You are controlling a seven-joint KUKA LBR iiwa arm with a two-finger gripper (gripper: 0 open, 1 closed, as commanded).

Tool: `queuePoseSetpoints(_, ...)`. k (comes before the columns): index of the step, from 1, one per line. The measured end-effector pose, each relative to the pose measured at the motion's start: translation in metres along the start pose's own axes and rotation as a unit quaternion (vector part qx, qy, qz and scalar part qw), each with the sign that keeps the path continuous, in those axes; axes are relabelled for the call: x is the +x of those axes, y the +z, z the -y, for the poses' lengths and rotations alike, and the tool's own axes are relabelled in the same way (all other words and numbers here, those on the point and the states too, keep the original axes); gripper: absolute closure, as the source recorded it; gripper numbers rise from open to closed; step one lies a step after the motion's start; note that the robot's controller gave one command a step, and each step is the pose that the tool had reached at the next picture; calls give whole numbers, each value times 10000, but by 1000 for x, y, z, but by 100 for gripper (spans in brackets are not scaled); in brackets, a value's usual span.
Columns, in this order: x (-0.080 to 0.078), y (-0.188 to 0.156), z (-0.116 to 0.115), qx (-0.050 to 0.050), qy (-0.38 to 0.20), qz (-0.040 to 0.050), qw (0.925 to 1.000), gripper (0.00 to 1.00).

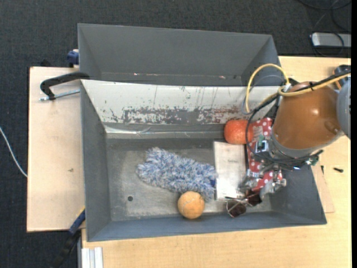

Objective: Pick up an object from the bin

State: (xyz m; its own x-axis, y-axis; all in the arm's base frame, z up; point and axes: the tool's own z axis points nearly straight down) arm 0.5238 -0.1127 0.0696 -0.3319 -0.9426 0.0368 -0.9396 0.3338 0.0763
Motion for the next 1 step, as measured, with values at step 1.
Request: queuePoseSetpoints(1,-35,-4,-13,120,-534,23,9985,100)
